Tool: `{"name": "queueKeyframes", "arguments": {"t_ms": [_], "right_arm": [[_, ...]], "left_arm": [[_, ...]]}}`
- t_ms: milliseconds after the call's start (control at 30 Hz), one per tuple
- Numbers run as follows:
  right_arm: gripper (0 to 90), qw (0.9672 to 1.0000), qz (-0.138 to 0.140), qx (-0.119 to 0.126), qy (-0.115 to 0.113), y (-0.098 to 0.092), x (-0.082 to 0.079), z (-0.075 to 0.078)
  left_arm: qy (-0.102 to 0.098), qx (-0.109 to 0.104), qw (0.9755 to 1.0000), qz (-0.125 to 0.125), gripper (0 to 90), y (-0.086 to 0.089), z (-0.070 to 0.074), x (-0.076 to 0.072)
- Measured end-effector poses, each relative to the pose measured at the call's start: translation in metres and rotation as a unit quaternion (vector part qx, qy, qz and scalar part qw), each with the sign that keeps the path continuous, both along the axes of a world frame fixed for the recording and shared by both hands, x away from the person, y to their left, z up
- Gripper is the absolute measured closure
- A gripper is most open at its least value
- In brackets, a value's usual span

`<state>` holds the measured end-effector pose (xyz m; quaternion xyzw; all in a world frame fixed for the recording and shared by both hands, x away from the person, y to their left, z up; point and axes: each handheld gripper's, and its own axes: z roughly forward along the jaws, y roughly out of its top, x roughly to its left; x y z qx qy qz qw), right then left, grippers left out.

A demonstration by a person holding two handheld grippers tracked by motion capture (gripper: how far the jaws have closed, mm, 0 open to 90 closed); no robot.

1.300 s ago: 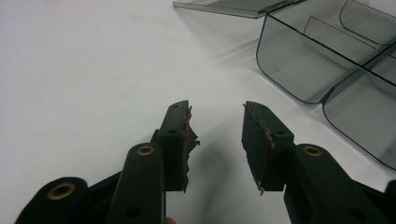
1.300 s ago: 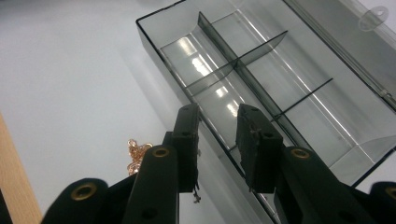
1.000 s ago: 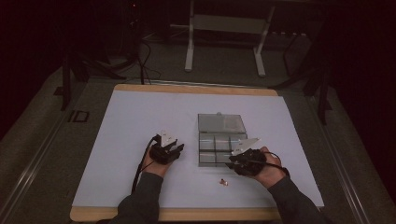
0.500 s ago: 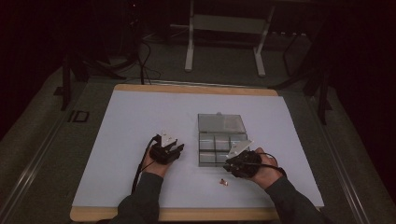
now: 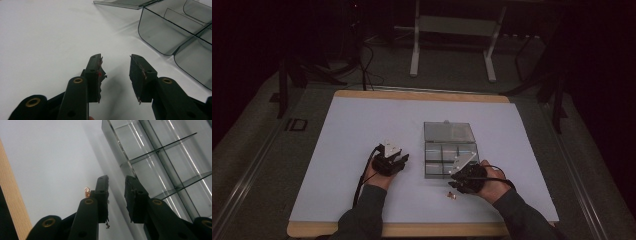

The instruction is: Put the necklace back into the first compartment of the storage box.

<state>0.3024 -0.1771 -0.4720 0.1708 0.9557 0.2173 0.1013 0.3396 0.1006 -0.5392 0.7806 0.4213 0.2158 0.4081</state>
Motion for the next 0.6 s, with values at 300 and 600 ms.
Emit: {"name": "queueKeyframes", "arguments": {"t_ms": [300,600], "right_arm": [[70.7,0.9998,0.009,-0.009,0.015,0.004,-0.001,-0.006],[69.2,0.9992,0.016,-0.019,0.031,0.008,-0.002,-0.012]], "left_arm": [[0.000,-0.001,1.0000,0.001,62.1,0.000,0.000,0.000],[0.000,0.000,1.0000,0.001,62.0,0.000,0.000,0.000]]}}
